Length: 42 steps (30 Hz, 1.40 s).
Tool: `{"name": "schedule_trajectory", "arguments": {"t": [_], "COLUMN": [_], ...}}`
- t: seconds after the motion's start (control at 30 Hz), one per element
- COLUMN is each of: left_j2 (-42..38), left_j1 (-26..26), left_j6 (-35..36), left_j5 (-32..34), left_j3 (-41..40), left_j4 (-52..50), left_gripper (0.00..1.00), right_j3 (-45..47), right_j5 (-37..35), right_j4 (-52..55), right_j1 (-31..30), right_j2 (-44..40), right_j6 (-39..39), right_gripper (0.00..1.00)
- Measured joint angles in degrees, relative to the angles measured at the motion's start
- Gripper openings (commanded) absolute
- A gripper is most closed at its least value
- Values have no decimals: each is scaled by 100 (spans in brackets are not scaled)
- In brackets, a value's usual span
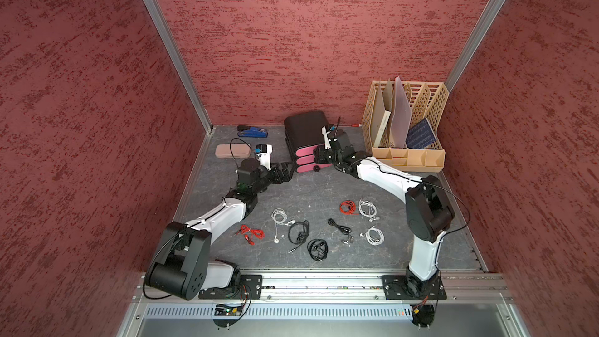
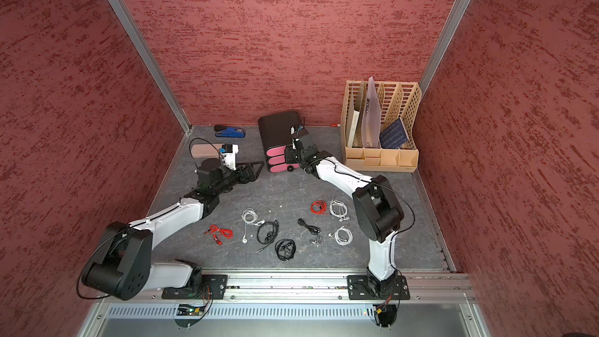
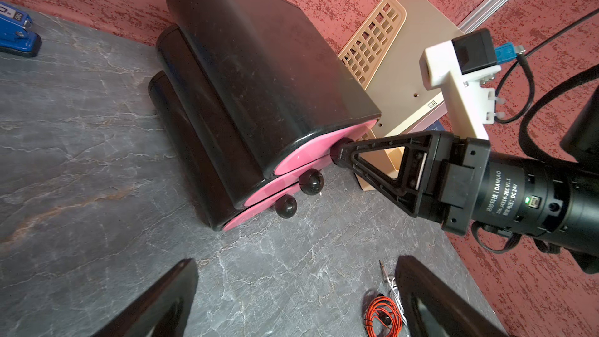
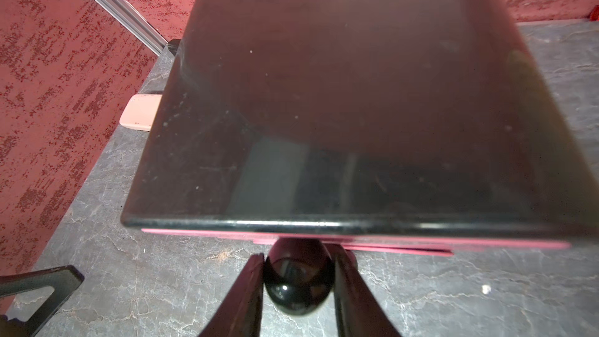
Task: Place the wired earphones into the drawer by color
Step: Open the drawer in the storage box.
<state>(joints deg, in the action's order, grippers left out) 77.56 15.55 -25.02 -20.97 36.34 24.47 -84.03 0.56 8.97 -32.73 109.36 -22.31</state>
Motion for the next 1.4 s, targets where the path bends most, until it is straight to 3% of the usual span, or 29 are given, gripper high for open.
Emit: {"name": "schedule_trajectory", "arguments": {"t": [0.43,1.4], "left_j2": [0,-70], "left_j1": [0,0], "left_j6": [0,0], "left_j5": [7,11], "left_j3": [0,-2], "left_j4": [0,2], "left_gripper": [100,100], "right_j3": [59,1827], "right_j5": [2,177], "right_j4": [-4,-129], "right_j1": [0,-66], "right_j2": [-50,-1561], "right_j6": [-35,-149], "right_gripper": [34,34]}}
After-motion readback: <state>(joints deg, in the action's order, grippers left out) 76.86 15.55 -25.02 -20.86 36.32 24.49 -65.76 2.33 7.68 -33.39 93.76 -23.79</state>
